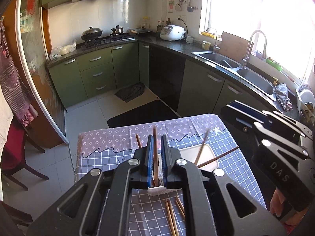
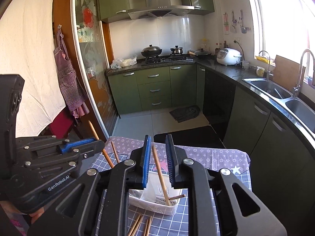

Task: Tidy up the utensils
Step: 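Carry both held chopsticks upright over the white basket and drop them inside, then move both open tools back down to the chopsticks on the cloth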

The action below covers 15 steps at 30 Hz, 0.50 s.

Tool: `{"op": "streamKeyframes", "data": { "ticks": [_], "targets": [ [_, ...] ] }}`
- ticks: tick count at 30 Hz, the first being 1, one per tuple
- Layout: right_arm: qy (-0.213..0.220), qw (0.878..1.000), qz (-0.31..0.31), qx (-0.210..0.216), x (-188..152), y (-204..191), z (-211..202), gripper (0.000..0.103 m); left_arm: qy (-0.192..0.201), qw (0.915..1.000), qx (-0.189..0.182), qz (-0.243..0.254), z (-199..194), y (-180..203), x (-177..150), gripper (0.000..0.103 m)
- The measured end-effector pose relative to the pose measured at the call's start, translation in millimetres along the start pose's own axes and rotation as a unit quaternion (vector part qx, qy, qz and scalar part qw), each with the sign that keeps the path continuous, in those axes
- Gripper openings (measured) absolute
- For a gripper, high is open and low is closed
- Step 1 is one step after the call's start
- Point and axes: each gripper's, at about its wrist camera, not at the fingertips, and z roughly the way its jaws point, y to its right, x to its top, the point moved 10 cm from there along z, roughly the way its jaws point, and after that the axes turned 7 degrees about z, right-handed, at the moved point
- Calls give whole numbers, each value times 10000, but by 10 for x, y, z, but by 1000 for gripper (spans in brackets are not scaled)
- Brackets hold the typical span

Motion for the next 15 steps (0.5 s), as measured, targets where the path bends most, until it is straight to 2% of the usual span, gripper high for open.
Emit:
{"op": "streamKeyframes", "data": {
  "ticks": [5, 7, 9, 12, 15],
  "targets": [
    [288, 9994, -70, 181, 33, -110, -394, 16, 189, 9998, -26, -109, -214, -78, -15, 21],
    [368, 9989, -102, 253, -46, -128, -612, 19, 270, 9996, -46, -114, -365, -73, -69, 23],
    [364, 9988, -131, 297, -205, -125, -771, 26, 231, 9997, -92, -34, -455, -31, -199, 25],
    [184, 9993, -102, 312, -602, -62, -889, 27, -65, 9998, -197, 22, -441, 41, -549, 31],
    [-142, 9996, 10, 228, -1062, 95, -828, 27, -650, 9970, -427, -65, -223, 127, -1036, 32]
  ]
}}
